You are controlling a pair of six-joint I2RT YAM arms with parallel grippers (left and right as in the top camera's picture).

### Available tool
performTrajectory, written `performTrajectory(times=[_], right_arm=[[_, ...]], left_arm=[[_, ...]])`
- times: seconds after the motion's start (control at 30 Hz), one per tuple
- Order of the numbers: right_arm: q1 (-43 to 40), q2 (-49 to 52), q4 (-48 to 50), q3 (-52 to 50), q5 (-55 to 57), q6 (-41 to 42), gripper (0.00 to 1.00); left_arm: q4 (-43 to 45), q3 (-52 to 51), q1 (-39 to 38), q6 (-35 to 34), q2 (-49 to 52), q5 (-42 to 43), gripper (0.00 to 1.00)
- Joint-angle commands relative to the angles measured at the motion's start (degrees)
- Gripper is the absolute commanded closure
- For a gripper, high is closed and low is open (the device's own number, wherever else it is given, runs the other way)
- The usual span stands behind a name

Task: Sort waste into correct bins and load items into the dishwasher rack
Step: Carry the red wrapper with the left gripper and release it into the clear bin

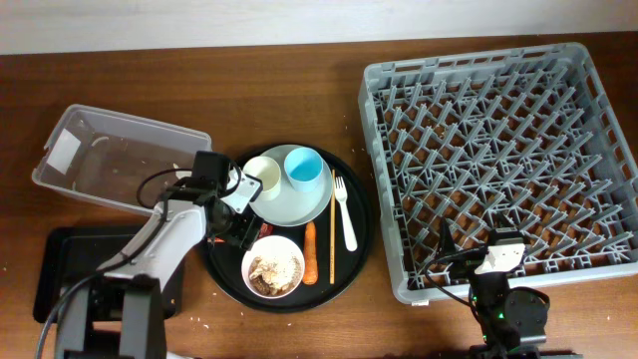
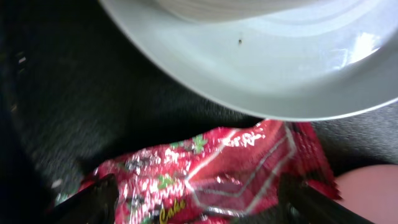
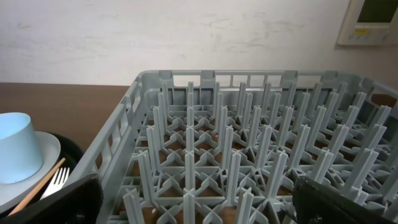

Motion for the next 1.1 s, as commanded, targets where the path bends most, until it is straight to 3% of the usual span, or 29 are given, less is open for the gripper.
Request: performTrajectory(times=[0.0, 0.03, 0.1, 0.17, 0.23, 0.27, 0.4, 0.43, 0.47, 0.5, 0.53, 0.57, 0.73, 0.9, 1.07], right_arm=[[0.3, -0.3, -0.2, -0.3, 0.3, 0.3, 0.01], [0.3, -0.3, -0.2, -0.3, 0.3, 0.3, 0.01], [0.3, -0.3, -0.2, -0.3, 0.3, 0.3, 0.01], [0.3, -0.3, -0.2, -0.3, 0.3, 0.3, 0.01], [0.3, -0.3, -0.2, -0.3, 0.3, 0.3, 0.01], [0.3, -0.3, -0.2, -0.3, 0.3, 0.3, 0.01], [0.3, -0.3, -0.2, -0.3, 0.3, 0.3, 0.01], [0.3, -0.3, -0.2, -0.3, 0.3, 0.3, 0.01], [0.3, -0.3, -0.2, -0.3, 0.3, 0.3, 0.01], [0.3, -0.3, -0.2, -0.3, 0.3, 0.3, 0.01], [0.3, -0.3, -0.2, -0.3, 0.3, 0.3, 0.01], [0.3, -0.3, -0.2, -0.3, 0.3, 0.3, 0.01], [0.3, -0.3, -0.2, -0.3, 0.3, 0.3, 0.01], [0.3, -0.3, -0.2, -0.3, 0.3, 0.3, 0.01], [0.3, -0.3, -0.2, -0.3, 0.3, 0.3, 0.01]], left_arm=[[0.7, -0.5, -0.2, 2.0, 2.6, 0.7, 0.19], [0.9, -0.5, -0.2, 2.0, 2.7, 0.7, 0.21], [1.2, -0.5, -0.2, 2.0, 2.7, 0.7, 0.39], [1.2, -0.5, 0.0, 2.0, 2.7, 0.7, 0.69], [1.7, -0.5, 0.0, 2.0, 2.7, 0.7, 0.93], [2.2, -0.5, 0.0, 2.0, 2.7, 0.7, 0.99], [1.8, 2.9, 0.1, 2.0, 2.6, 0.5, 1.00], [0.9, 4.6, 0.1, 2.0, 2.3, 0.5, 0.99], [-0.5, 6.4, 0.1, 2.0, 2.0, -0.4, 0.82], [-2.2, 7.4, 0.1, 2.0, 1.9, -2.8, 0.51], [-4.3, 7.8, 0.1, 2.1, 1.9, -5.9, 0.26], [-6.4, 7.8, 0.1, 4.9, 1.9, -8.5, 0.18], [-10.4, 7.8, 0.1, 10.7, 1.9, -8.6, 0.13], [-13.6, 7.8, 0.1, 21.2, 2.5, -0.1, 0.16], [-13.2, 7.8, 0.1, 23.8, 7.1, -0.3, 0.16]])
